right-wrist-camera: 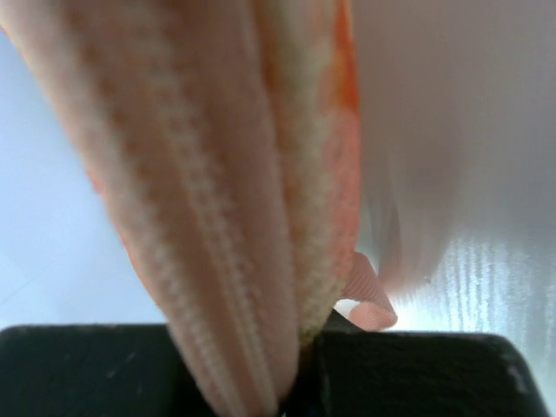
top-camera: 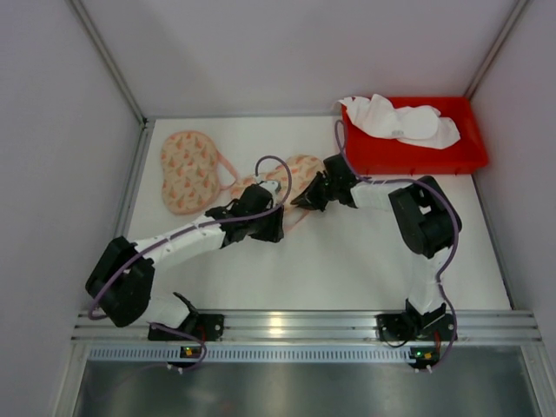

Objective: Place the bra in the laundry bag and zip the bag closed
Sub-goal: Move the laundry bag to the center of the board, then zip the laundry bag at the center of the board.

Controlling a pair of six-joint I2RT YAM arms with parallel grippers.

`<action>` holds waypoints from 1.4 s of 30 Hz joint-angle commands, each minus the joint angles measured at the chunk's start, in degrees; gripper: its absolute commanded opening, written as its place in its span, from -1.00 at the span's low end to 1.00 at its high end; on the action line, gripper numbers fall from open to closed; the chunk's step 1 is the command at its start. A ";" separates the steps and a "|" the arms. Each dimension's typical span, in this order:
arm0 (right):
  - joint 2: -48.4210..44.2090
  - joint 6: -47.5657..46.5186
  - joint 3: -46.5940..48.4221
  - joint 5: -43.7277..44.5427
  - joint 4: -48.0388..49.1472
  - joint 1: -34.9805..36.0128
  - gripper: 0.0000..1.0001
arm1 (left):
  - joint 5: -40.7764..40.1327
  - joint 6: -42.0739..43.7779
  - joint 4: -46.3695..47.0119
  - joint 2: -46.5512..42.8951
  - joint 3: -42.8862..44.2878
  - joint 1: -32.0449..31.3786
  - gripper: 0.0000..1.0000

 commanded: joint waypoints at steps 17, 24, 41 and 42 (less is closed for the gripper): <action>0.35 5.50 0.22 0.94 2.64 3.15 -1.00 | -12.84 -14.59 3.04 16.93 12.37 1.48 -0.30; 0.34 4.80 -0.04 1.38 2.72 3.15 -1.00 | -12.39 -15.91 -1.09 15.79 11.49 1.66 -0.21; -0.09 6.64 -1.97 -1.34 7.03 3.06 -1.00 | -13.01 -16.97 -4.61 20.52 15.44 4.56 -0.11; -0.36 7.34 -2.50 -1.78 7.73 3.06 -1.00 | -13.01 -17.06 -4.52 20.97 15.71 4.74 -0.11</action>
